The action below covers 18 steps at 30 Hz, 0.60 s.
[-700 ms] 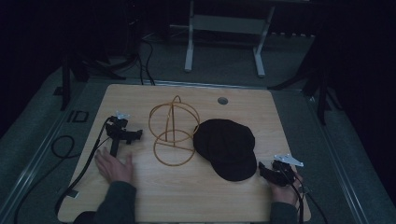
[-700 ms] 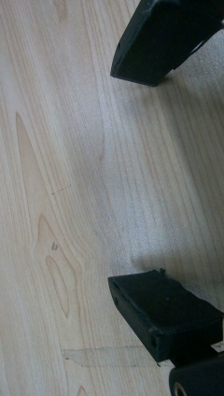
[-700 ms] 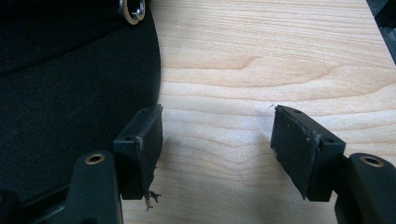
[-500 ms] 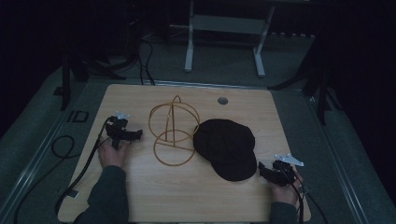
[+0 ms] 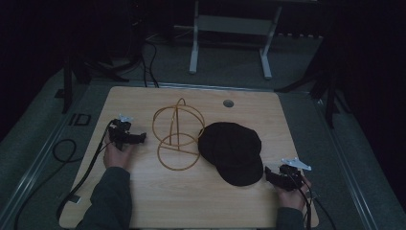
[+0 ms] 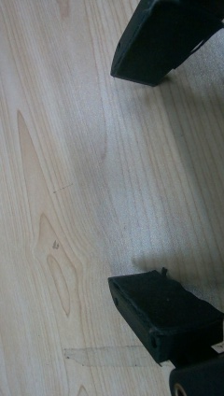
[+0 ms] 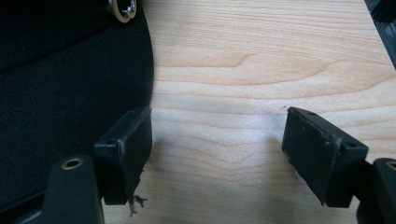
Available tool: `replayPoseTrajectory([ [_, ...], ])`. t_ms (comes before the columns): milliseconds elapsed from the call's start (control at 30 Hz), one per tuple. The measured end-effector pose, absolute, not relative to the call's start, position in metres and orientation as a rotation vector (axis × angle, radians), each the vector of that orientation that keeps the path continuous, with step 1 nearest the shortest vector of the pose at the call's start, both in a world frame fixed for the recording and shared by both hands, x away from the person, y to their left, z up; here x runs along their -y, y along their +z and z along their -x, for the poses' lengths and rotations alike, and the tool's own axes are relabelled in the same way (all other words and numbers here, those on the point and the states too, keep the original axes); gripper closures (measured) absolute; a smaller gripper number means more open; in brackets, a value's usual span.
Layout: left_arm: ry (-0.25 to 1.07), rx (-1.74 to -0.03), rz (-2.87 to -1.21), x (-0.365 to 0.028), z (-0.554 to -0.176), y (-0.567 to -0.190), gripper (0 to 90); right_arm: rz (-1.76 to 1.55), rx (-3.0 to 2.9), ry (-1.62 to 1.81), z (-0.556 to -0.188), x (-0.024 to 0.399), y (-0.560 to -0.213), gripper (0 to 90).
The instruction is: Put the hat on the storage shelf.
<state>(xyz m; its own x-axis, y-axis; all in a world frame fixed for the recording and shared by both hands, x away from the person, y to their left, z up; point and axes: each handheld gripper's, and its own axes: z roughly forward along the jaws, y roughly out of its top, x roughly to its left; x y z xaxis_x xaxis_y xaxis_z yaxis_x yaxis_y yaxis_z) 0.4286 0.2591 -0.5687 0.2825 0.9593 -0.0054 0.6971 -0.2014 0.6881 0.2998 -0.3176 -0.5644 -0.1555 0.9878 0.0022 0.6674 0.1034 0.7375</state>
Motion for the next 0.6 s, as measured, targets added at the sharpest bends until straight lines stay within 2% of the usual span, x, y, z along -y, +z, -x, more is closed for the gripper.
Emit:
replayPoseTrajectory([
  [100,0.584,-1.481,-1.975,-0.259,-0.429,-0.569,2.6,-1.614,-1.882,0.828,-0.300,0.317,-0.564,25.7],
  [133,0.584,-1.481,-1.975,-0.259,-0.429,-0.569,2.5,-1.625,-1.887,0.814,-0.300,0.318,-0.562,31.6],
  [300,0.584,-1.480,-1.975,-0.259,-0.429,-0.569,2.6,-1.656,-1.879,0.789,-0.300,0.319,-0.558,42.2],
  [600,0.585,-1.481,-1.974,-0.259,-0.428,-0.569,2.7,-1.602,-1.926,0.761,-0.300,0.310,-0.544,44.4],
])
